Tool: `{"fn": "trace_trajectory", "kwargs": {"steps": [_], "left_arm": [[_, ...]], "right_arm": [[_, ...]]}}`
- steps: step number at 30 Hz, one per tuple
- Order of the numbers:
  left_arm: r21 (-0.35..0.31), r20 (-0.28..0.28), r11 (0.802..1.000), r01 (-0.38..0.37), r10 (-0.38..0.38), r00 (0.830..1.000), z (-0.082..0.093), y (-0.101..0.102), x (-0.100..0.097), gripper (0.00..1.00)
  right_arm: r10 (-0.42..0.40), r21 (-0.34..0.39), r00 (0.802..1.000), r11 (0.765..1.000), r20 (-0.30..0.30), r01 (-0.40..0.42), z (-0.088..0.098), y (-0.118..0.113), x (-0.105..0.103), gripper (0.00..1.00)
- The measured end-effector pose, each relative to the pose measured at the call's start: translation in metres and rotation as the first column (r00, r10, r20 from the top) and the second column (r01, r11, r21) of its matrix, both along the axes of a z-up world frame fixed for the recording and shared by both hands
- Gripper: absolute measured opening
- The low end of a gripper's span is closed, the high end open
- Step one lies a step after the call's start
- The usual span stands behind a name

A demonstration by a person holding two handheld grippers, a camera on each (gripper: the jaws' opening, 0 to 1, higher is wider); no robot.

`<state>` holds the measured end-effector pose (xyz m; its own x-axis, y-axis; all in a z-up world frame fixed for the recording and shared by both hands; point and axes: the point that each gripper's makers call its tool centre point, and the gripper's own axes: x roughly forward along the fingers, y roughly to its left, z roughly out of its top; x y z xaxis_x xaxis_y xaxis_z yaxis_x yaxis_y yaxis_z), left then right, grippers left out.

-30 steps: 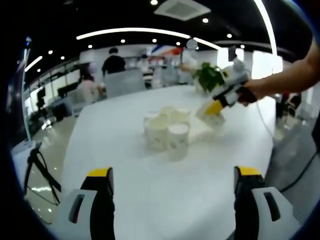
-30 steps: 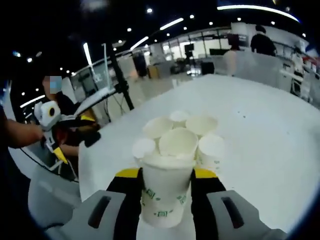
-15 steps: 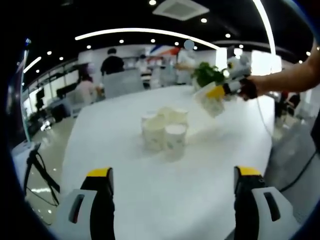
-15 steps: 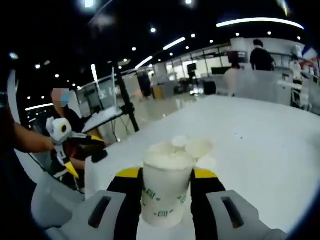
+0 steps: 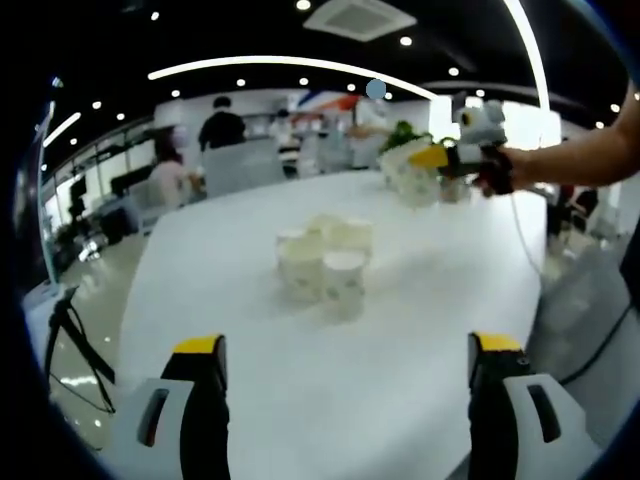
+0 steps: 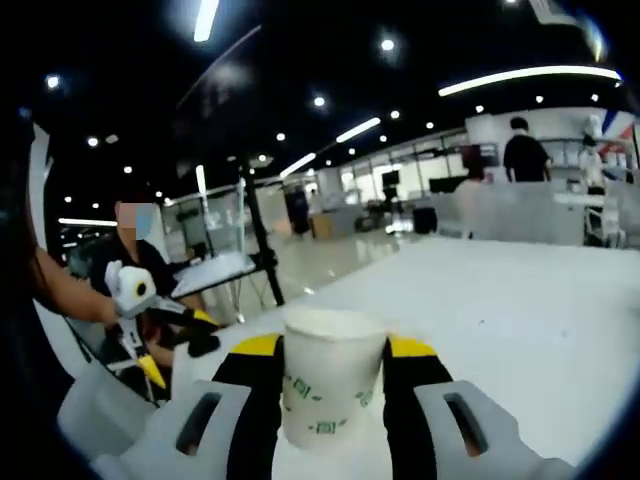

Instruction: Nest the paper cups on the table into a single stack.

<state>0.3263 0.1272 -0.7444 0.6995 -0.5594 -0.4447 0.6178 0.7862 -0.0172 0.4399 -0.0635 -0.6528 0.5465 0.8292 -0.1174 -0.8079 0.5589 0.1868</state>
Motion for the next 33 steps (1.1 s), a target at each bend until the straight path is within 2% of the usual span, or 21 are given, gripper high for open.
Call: {"fn": "trace_trajectory", "kwargs": {"steps": [2, 17, 33], "left_arm": [[-0.001, 0.000, 1.000, 0.001, -0.001, 1.000, 0.000, -0.001, 0.000, 0.99], [-0.004, 0.008, 1.000, 0.006, -0.006, 1.000, 0.002, -0.005, -0.002, 0.99], [-0.012, 0.010, 1.000, 0.018, -0.018, 1.000, 0.003, -0.012, -0.006, 0.99]], "right_arm": [[0.001, 0.012, 1.000, 1.000, 0.006, -0.001, 0.005, 0.001, 0.000, 0.36], [-0.011, -0.005, 0.999, 1.000, 0.037, 0.011, 0.006, -0.001, -0.001, 0.35], [-0.019, 0.010, 0.998, 1.000, 0.059, 0.018, 0.004, -0.006, -0.020, 0.35]]}}
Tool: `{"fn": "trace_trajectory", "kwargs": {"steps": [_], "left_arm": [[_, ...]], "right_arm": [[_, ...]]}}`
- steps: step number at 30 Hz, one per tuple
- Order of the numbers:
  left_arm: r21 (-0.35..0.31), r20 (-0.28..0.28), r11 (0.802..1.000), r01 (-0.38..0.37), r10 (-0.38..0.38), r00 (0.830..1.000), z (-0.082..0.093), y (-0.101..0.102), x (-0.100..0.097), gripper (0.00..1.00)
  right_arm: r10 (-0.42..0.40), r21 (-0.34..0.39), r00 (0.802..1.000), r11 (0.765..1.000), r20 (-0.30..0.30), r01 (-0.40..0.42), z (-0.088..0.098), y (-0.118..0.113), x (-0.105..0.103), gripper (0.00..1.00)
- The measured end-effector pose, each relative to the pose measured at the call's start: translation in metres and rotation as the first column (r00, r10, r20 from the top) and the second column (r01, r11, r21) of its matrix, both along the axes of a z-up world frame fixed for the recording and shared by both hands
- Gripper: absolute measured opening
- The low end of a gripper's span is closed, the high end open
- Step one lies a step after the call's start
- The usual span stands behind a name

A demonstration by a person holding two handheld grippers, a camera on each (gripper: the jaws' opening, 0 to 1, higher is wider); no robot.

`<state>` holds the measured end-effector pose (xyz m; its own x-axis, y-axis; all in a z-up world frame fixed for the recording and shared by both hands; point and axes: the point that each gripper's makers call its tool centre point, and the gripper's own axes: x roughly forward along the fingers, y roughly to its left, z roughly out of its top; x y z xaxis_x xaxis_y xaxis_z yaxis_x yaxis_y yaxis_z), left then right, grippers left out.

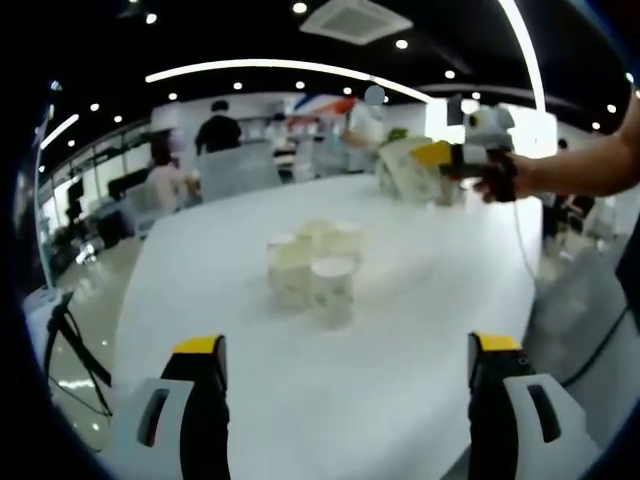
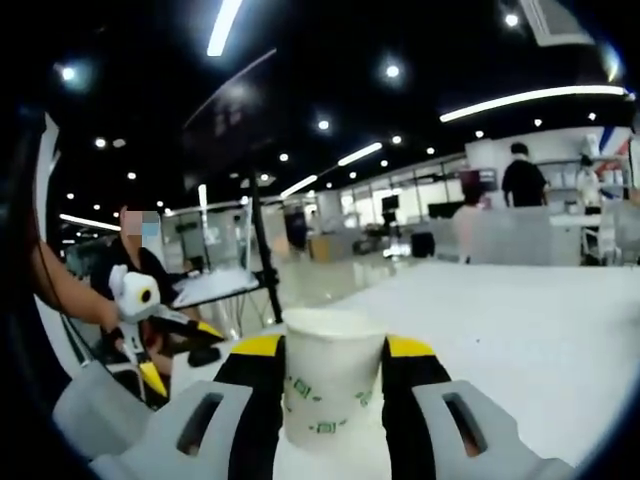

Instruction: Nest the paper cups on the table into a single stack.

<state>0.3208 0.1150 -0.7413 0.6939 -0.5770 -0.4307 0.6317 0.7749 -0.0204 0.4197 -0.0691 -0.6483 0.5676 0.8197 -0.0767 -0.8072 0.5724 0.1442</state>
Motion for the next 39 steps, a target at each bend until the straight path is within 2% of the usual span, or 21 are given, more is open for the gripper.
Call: {"fn": "trace_trajectory", "kwargs": {"steps": [21, 39], "left_arm": [[-0.001, -0.002, 1.000, 0.020, -0.020, 1.000, 0.002, -0.006, -0.003, 0.99], [0.014, -0.003, 0.999, 0.050, -0.050, 0.999, 0.003, -0.015, -0.002, 0.99]], "right_arm": [[0.031, 0.006, 0.999, 0.999, 0.035, -0.031, 0.010, -0.001, -0.021, 0.35], [0.069, 0.017, 0.995, 0.997, 0.073, -0.070, 0.019, -0.002, -0.049, 0.35]]}}
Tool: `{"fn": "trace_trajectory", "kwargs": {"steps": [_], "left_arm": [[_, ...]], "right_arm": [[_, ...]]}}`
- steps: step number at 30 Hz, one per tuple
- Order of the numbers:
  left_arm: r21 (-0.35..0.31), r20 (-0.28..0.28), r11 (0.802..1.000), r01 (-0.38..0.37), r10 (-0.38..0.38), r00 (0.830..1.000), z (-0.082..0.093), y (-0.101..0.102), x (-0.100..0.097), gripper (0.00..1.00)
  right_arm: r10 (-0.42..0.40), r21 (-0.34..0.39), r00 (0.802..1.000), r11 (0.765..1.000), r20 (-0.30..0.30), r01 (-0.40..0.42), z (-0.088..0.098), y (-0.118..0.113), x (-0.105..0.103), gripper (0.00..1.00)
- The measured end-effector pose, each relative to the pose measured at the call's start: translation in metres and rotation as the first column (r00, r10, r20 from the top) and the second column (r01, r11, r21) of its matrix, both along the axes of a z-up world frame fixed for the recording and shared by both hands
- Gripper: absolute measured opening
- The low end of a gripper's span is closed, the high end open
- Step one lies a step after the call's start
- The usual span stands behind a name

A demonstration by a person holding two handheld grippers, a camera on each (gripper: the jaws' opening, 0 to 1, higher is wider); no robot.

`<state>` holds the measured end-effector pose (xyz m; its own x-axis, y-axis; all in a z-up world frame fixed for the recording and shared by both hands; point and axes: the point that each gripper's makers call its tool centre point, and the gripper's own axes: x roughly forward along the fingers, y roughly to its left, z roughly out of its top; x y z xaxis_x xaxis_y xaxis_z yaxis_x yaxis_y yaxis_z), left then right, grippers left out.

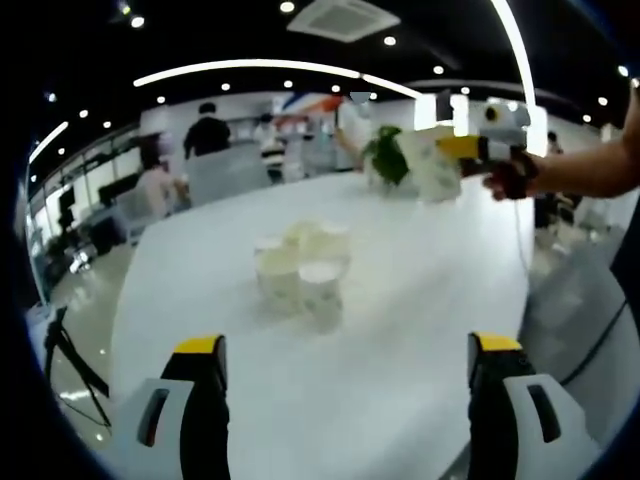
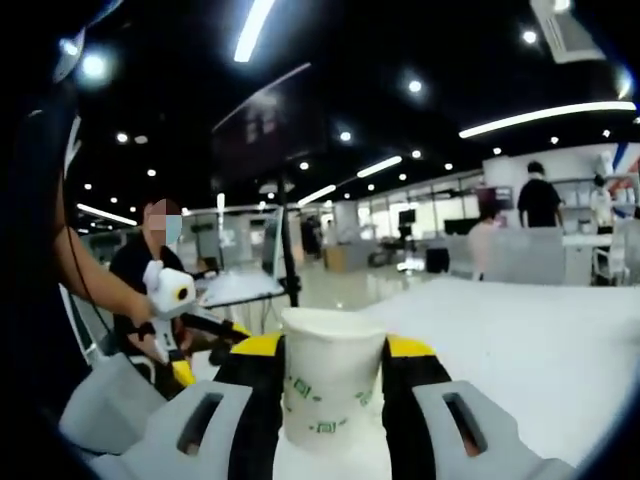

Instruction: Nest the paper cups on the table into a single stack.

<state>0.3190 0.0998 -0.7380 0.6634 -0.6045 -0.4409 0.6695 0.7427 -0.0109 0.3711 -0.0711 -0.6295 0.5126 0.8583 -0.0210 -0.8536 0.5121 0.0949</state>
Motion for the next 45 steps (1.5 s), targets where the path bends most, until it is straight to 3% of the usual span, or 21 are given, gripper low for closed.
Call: {"fn": "trace_trajectory", "kwargs": {"steps": [24, 45], "left_arm": [[-0.019, -0.007, 0.999, -0.026, 0.026, 1.000, -0.005, 0.001, -0.011, 0.99], [-0.022, -0.015, 0.999, -0.036, 0.036, 0.999, -0.009, 0.003, -0.011, 0.99]], "right_arm": [[0.044, 0.022, 0.999, 0.999, 0.009, -0.044, 0.001, 0.012, -0.034, 0.35], [0.080, 0.046, 0.997, 0.996, 0.012, -0.081, -0.002, 0.017, -0.052, 0.35]]}}
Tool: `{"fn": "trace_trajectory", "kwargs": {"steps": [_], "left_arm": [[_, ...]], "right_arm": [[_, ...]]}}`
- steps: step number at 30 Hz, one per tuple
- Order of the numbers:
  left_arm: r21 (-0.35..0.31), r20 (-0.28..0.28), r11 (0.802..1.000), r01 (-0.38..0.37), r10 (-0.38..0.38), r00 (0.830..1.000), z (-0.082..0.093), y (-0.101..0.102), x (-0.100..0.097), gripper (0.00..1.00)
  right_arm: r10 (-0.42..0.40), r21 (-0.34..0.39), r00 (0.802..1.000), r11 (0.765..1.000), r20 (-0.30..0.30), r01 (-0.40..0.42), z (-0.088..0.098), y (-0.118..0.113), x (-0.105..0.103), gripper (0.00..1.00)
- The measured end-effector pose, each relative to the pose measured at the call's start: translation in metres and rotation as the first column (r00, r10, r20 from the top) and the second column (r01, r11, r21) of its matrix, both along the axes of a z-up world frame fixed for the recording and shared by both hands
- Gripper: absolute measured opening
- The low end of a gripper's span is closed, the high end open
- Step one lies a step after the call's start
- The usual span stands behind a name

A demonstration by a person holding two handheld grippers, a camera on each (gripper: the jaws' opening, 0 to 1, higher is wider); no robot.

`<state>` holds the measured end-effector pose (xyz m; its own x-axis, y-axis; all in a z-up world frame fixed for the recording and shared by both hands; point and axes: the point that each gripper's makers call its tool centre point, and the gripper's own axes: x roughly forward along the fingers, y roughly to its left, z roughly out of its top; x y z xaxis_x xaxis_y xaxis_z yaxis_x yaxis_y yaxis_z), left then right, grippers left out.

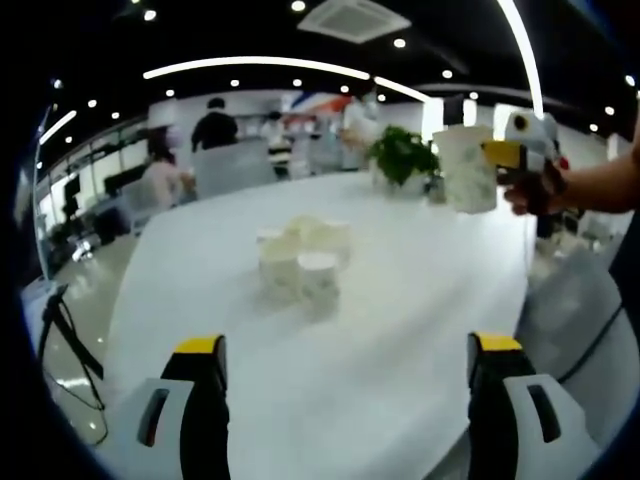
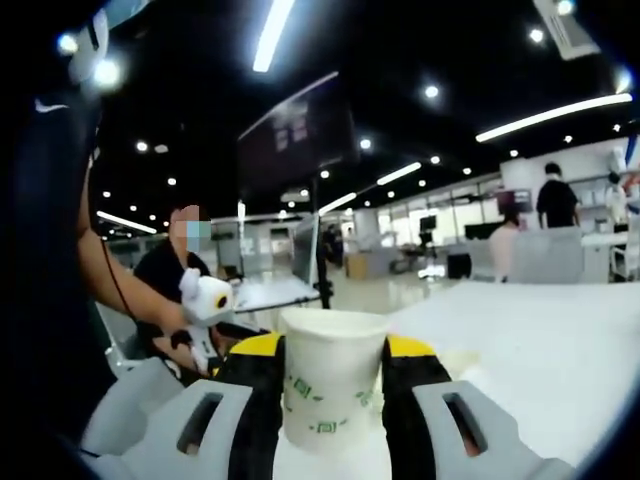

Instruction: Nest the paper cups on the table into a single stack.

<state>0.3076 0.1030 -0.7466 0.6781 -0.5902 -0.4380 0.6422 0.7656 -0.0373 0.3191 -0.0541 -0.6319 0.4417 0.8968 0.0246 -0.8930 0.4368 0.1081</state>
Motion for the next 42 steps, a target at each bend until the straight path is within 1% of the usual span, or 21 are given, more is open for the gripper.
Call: {"fn": "trace_trajectory", "kwargs": {"steps": [5, 7, 13, 24, 27, 36, 40, 42], "left_arm": [[0.001, -0.001, 1.000, 0.001, -0.001, 1.000, 0.000, -0.001, 0.000, 0.99], [0.000, -0.002, 1.000, 0.002, -0.002, 1.000, -0.001, -0.002, -0.001, 0.99], [0.002, -0.007, 1.000, 0.002, -0.002, 1.000, -0.003, -0.002, -0.001, 0.99], [0.007, -0.017, 1.000, -0.006, 0.006, 1.000, -0.006, 0.002, -0.006, 0.99], [0.009, -0.019, 1.000, -0.003, 0.003, 1.000, -0.008, 0.002, -0.006, 0.99], [0.015, -0.019, 1.000, 0.001, 0.000, 1.000, -0.007, 0.002, -0.005, 0.99], [0.019, -0.021, 1.000, 0.001, -0.001, 1.000, -0.007, 0.004, -0.006, 0.99], [0.021, -0.022, 1.000, 0.001, -0.001, 1.000, -0.007, 0.004, -0.006, 0.99]], "right_arm": [[-0.006, 0.000, 1.000, 1.000, -0.003, 0.006, -0.003, -0.001, 0.001, 0.35], [-0.007, -0.015, 1.000, 1.000, -0.011, 0.007, -0.011, -0.001, 0.002, 0.35], [0.001, -0.016, 0.999, 1.000, -0.037, -0.001, -0.026, 0.001, 0.001, 0.35], [0.009, -0.056, 1.000, 0.998, -0.020, -0.010, -0.048, 0.006, -0.005, 0.35], [0.021, -0.084, 0.999, 0.996, -0.033, -0.024, -0.059, 0.009, -0.007, 0.34], [0.030, -0.097, 0.998, 0.995, -0.049, -0.035, -0.073, 0.014, -0.008, 0.34], [0.036, -0.115, 0.998, 0.992, -0.058, -0.043, -0.082, 0.016, -0.009, 0.34], [0.032, -0.121, 0.998, 0.992, -0.057, -0.039, -0.084, 0.017, -0.008, 0.34]]}}
